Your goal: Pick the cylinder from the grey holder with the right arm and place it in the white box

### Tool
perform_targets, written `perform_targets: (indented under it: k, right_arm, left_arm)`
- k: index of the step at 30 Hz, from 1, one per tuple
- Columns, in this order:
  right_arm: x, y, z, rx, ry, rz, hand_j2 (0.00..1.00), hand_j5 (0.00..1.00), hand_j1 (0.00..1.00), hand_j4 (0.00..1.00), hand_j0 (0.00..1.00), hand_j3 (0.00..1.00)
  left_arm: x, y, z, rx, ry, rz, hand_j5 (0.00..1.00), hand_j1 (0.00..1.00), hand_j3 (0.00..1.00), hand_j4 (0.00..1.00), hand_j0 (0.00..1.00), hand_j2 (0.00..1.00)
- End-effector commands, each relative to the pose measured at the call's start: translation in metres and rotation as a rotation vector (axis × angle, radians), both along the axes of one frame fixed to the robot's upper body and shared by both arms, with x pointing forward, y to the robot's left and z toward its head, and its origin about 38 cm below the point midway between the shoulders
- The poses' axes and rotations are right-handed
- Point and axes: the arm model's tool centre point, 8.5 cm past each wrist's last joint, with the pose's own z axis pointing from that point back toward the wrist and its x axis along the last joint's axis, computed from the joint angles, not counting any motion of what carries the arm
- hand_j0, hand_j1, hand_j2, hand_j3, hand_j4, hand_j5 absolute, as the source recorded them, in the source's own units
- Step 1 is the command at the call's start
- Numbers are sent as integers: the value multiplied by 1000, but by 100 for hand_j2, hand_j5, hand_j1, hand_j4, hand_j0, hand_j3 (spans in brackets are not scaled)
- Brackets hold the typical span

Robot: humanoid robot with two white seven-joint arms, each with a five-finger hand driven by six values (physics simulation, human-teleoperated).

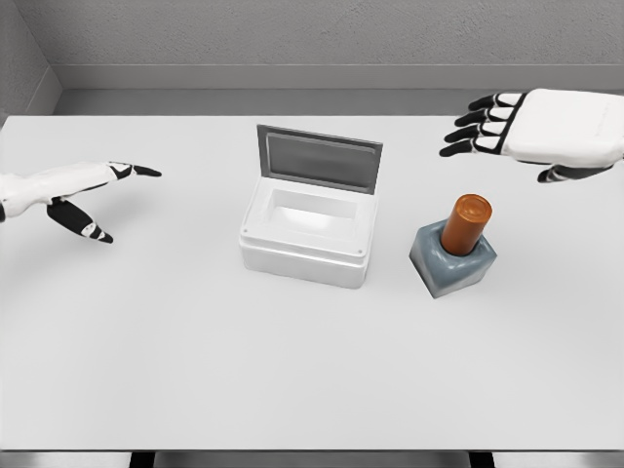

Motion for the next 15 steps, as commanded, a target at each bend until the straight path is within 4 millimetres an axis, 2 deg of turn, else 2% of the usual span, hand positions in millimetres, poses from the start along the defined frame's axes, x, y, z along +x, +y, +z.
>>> perform_targets:
  k: [1,3,6,9,11,13,15]
  right_arm:
    - [0,1,0,6,1,3,100,100,100,100,100,100]
    - [0,2,0,7,2,3,100,100,100,100,100,100]
    - [-1,9,-21,-13,59,25,100,100,100,100,100,100]
    - [-2,11,-28,-18,77,31,100,100,100,100,100,100]
    - [-3,13,-39,-33,108,36,100,100,100,100,100,100]
    - [-4,14,-43,-34,118,40,100,100,100,100,100,100]
    - [-6,16,-51,-44,141,47,100,100,100,100,100,100]
  left_arm:
    - [0,1,-1,-6,4,7,100,100,100,100,100,100]
    - [0,3,-2,-3,7,11,100,100,100,100,100,100]
    - [1,9,-3,-5,12,31,100,100,100,100,100,100]
    - [1,11,-7,-4,22,42,100,100,100,100,100,100]
    - [1,13,-6,-4,24,45,100,100,100,100,100,100]
    - [0,1,-14,-12,55,12,100,100,100,100,100,100]
    - [4,-10,-7,-110,61,0,100,100,100,100,100,100]
